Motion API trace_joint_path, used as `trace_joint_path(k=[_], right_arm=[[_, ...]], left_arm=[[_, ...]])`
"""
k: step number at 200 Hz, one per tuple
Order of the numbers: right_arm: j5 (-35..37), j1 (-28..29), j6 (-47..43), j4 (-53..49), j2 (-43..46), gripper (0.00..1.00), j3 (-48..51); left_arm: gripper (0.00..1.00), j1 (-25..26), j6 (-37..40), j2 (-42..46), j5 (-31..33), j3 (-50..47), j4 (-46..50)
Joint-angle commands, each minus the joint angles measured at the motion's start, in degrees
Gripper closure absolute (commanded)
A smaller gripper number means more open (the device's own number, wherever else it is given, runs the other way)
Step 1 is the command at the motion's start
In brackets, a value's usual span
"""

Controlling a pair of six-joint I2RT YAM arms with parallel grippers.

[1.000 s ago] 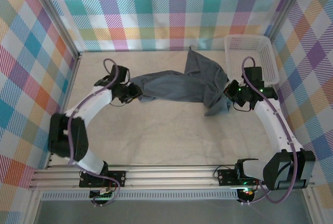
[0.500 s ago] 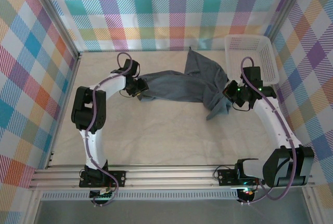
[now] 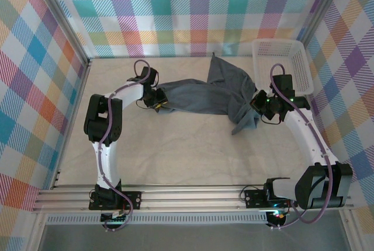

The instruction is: Fold the inside-out t-shirt

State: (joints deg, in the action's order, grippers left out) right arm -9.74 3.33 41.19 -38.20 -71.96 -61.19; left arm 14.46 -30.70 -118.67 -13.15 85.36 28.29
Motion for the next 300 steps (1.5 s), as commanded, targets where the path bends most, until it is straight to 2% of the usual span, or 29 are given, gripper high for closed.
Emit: trace_joint_path(k=[1, 50, 89, 107, 150, 207, 236, 256, 281, 300], right_arm=[[-0.6, -0.1, 0.2, 0.7, -0.1, 1.0, -0.2], [-0.3, -0.1, -0.1, 0.7, 0.0, 1.0, -0.3], [-0.2, -0.2, -0.1, 0.6, 0.1, 1.0, -0.2], [-0.1, -0.2, -0.1, 0.6, 0.2, 1.0, -0.3], [0.0, -0.2, -0.3, 0.4, 0.3, 1.0, -0.7], [0.1, -0.1, -0.3, 0.1, 0.4, 1.0, -1.1], [-0.1, -0.1, -0.2, 0.2, 0.3, 1.0, -1.3], [-0.1, -0.1, -0.2, 0.1, 0.2, 1.0, -1.7], [0.4, -0.1, 0.1, -0.6, 0.2, 1.0, -4.2], [1.7, -0.1, 0.4, -1.9, 0.7, 1.0, -9.4]], left_arm=[[0.72, 0.0, -0.2, 0.6, -1.4, 1.3, 1.0], [0.73, 0.0, -1.2, 0.1, -3.9, 1.0, -0.4], [0.78, 0.1, 1.5, 1.1, -0.6, 2.3, 2.2], [0.79, 0.1, 1.8, 0.5, -1.1, 2.9, 2.5], [0.71, 0.7, 1.5, -1.3, -0.9, 3.1, 2.8], [0.74, 0.7, 2.6, -2.5, 0.8, 5.1, 5.7], [0.81, 0.7, 3.0, -2.9, 0.3, 5.4, 6.3], [1.0, 0.7, 2.9, -2.8, -1.2, 5.8, 6.1], [1.0, 0.6, 2.9, 0.0, -2.5, 7.1, 6.0], [1.0, -0.9, 2.7, 6.5, -2.2, 10.2, 7.6]])
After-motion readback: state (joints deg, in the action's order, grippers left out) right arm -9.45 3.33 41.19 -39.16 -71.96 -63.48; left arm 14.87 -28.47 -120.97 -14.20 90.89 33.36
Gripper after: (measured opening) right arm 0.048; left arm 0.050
